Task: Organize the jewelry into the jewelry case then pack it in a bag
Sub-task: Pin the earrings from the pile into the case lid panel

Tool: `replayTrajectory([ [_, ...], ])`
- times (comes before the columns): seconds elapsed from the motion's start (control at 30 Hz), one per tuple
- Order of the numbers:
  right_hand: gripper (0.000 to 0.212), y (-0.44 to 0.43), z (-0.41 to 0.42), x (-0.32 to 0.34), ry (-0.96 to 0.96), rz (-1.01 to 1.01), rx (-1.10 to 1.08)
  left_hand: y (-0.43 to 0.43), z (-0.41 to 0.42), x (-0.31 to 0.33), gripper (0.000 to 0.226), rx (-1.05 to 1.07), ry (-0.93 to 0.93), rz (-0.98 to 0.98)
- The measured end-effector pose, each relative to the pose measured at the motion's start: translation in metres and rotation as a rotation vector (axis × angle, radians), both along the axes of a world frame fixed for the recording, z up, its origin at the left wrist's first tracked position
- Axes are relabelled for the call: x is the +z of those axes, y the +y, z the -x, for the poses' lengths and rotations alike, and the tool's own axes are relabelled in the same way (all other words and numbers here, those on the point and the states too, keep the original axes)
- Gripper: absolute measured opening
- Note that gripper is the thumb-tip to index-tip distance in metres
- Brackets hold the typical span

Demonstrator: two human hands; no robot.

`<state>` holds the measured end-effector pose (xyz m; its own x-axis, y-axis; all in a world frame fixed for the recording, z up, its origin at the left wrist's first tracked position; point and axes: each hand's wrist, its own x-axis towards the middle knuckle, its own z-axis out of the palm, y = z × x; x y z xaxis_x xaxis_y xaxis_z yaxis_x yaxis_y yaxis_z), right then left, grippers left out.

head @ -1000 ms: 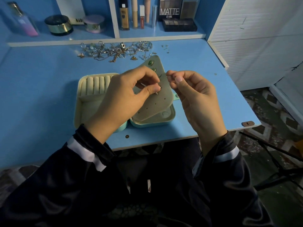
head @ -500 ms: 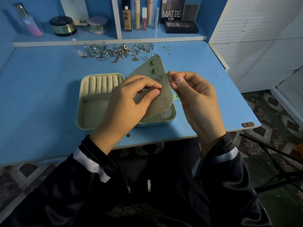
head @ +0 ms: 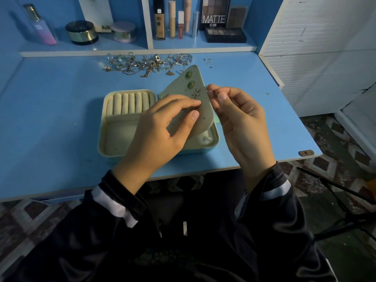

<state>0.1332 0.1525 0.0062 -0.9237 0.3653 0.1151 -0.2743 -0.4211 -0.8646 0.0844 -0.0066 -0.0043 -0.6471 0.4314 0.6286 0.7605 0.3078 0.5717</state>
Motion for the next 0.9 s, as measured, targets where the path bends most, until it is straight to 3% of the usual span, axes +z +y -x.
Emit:
replayTrajectory([
  [0.4,0.010,-0.008,0.004,0.003,0.035,0.020,0.026,-0.008,-0.003,-0.002,0.028,-0.009,-0.100,-0.088],
  [0.7,0.009,-0.015,0.007,0.006,0.055,0.022,0.061,-0.013,-0.008,-0.004,0.058,-0.057,-0.107,-0.101],
  [0.9,0.010,-0.022,0.011,0.008,0.082,0.028,0.094,-0.017,-0.010,-0.003,0.052,-0.030,-0.142,-0.188],
])
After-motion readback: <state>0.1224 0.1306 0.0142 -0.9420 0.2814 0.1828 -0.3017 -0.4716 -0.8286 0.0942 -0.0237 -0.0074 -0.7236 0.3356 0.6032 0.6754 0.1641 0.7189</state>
